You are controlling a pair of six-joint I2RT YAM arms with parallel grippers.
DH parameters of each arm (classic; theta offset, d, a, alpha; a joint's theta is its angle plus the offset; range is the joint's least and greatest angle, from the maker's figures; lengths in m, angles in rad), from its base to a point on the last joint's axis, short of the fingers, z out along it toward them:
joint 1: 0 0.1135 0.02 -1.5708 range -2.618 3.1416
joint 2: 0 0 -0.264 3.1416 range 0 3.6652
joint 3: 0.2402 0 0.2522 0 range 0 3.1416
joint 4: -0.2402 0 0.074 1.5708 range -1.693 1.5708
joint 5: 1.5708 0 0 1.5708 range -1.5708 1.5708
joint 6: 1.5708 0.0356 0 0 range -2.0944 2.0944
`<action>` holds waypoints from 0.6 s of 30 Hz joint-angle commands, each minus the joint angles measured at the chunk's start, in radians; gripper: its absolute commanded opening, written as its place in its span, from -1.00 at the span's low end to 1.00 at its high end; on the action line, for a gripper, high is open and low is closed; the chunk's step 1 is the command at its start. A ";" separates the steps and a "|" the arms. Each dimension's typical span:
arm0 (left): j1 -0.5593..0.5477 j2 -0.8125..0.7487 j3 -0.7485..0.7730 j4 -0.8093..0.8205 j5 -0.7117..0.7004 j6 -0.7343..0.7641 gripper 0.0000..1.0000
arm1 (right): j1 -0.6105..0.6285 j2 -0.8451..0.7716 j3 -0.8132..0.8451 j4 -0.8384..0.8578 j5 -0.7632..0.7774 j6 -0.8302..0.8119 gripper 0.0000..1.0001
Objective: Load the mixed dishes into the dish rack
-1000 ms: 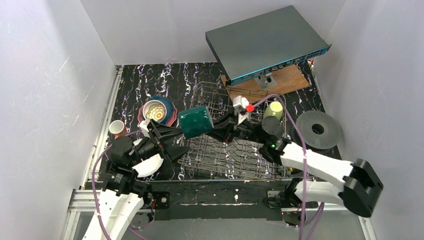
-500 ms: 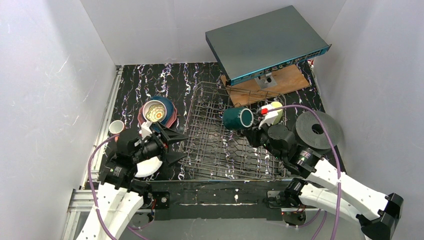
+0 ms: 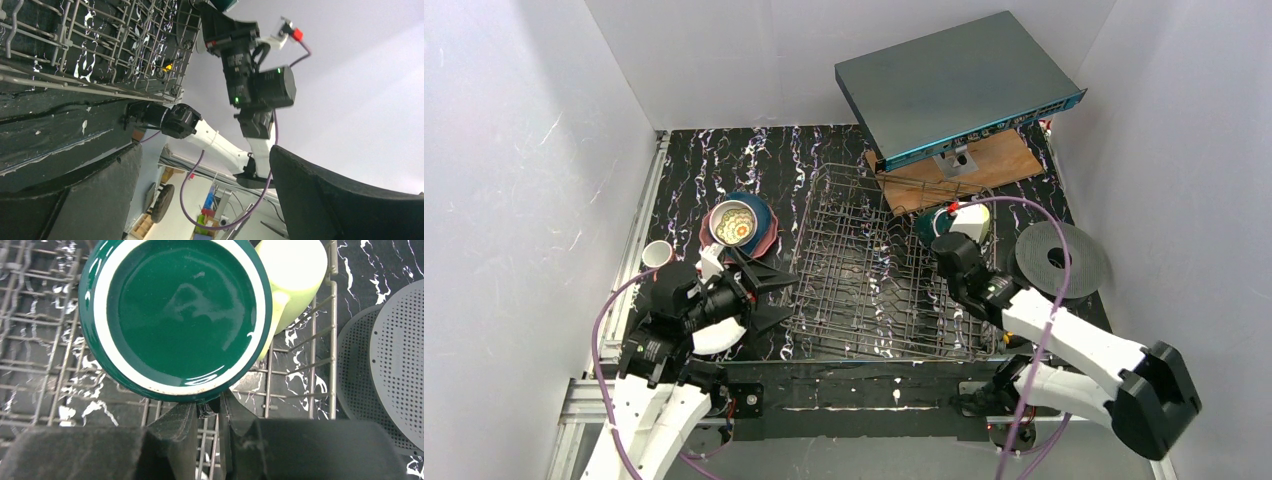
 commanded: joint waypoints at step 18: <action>-0.002 -0.078 0.005 -0.116 -0.028 0.017 0.96 | -0.137 0.447 0.201 0.285 0.045 -0.086 -0.94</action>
